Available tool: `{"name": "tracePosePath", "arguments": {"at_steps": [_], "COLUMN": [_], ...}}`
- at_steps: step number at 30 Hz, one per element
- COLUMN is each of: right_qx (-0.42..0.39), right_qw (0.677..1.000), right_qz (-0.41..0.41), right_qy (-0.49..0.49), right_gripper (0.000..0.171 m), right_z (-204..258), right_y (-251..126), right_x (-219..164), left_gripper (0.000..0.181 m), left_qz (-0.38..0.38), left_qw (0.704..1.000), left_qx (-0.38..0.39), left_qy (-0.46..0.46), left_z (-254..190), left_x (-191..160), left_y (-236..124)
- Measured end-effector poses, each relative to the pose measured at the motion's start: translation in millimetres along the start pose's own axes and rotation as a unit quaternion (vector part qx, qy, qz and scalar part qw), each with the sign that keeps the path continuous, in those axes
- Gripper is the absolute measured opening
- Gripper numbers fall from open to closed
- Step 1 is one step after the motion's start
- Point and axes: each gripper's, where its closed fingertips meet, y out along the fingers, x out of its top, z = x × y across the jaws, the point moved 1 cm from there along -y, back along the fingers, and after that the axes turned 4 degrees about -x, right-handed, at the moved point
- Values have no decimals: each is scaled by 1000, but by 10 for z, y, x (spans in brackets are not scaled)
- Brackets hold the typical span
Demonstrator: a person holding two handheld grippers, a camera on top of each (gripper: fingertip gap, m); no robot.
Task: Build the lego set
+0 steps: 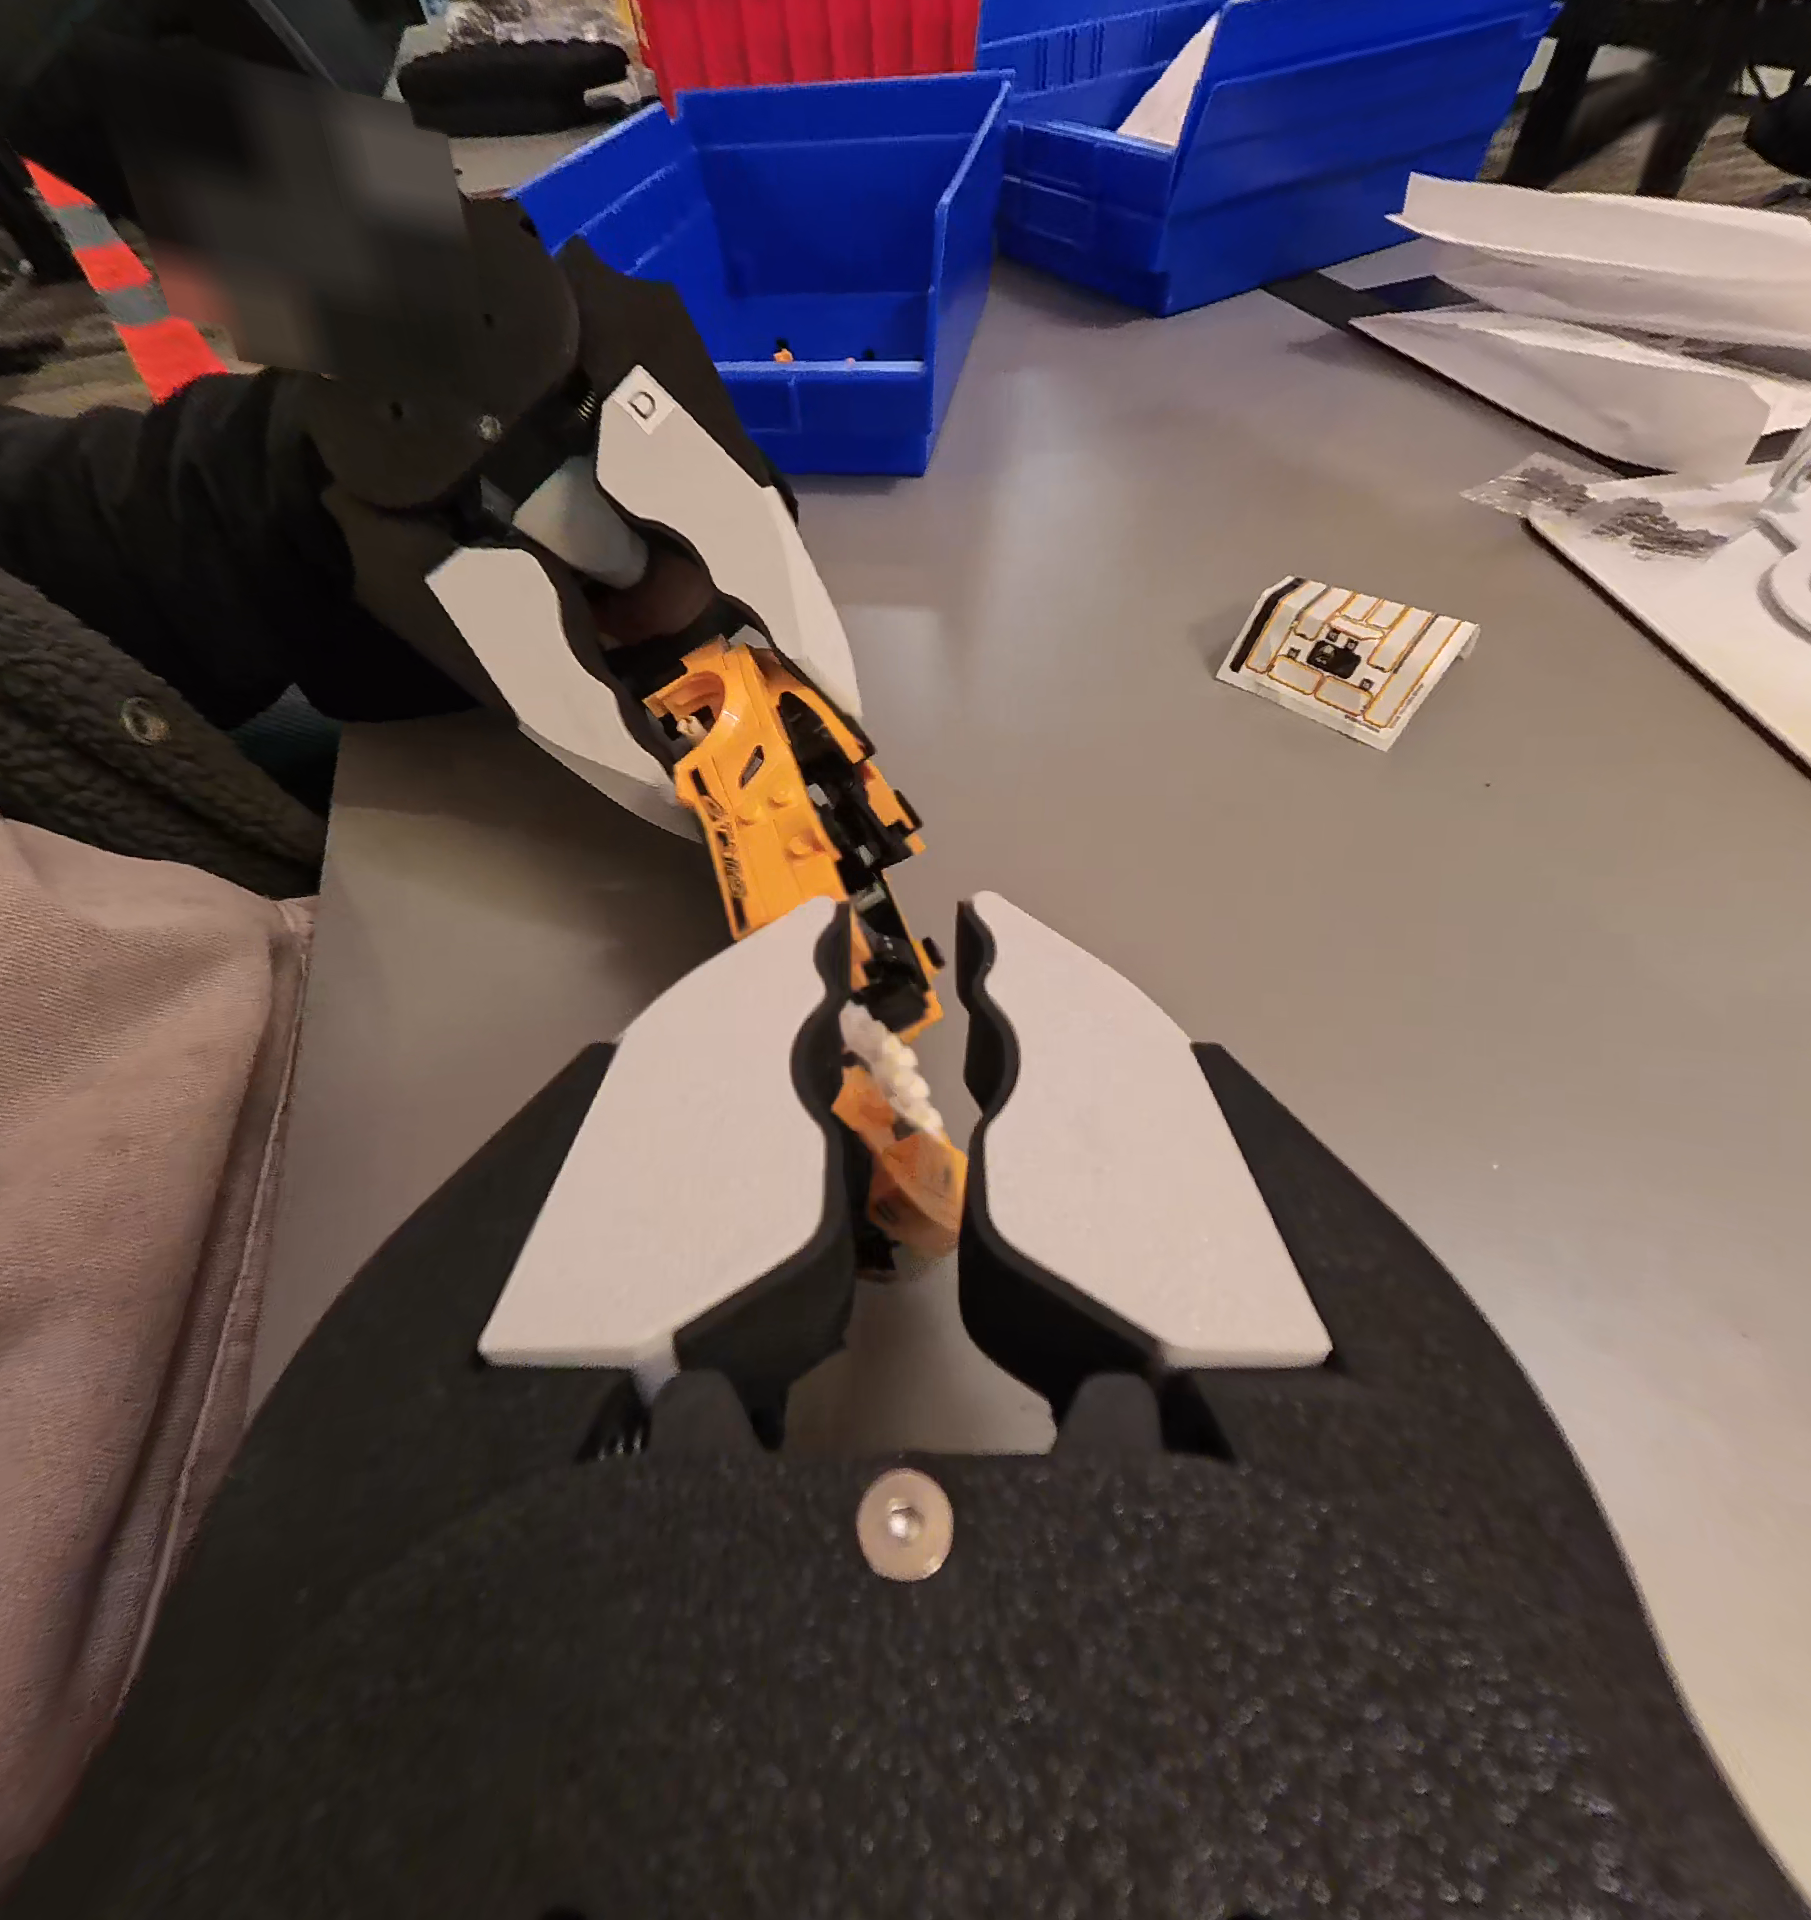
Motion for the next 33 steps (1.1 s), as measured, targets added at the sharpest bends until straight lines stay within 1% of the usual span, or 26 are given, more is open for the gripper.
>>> {"name": "tracePosePath", "arguments": {"at_steps": [2,4,9,13,21,27,30,33], "right_qx": [8,-5,-12,-8,-30,-16,-39,-77], "right_qw": [1000,1000,1000,1000,999,1000,998,994], "right_qz": [-8,8,6,7,-23,-4,21,73], "right_qy": [2,1,-13,-2,8,8,34,21], "right_gripper": [19,19,16,18,19,21,23,20], "right_z": [33,-2,7,-5,-83,26,17,-23], "right_y": [-9,10,12,12,-48,11,63,114], "right_x": [26,-25,-23,-23,64,70,77,7], "left_gripper": [42,42,42,41,42,42,42,42], "left_qz": [7,11,15,16,24,33,47,58], "left_qw": [1000,1000,999,999,998,997,995,992], "left_qx": [12,20,29,31,43,50,66,82], "left_qy": [9,17,35,38,38,38,55,77], "left_z": [19,24,21,29,61,79,92,90], "left_x": [-9,-12,-6,-8,-31,-42,-44,-25], "left_y": [2,2,8,9,2,-1,-2,-6]}}
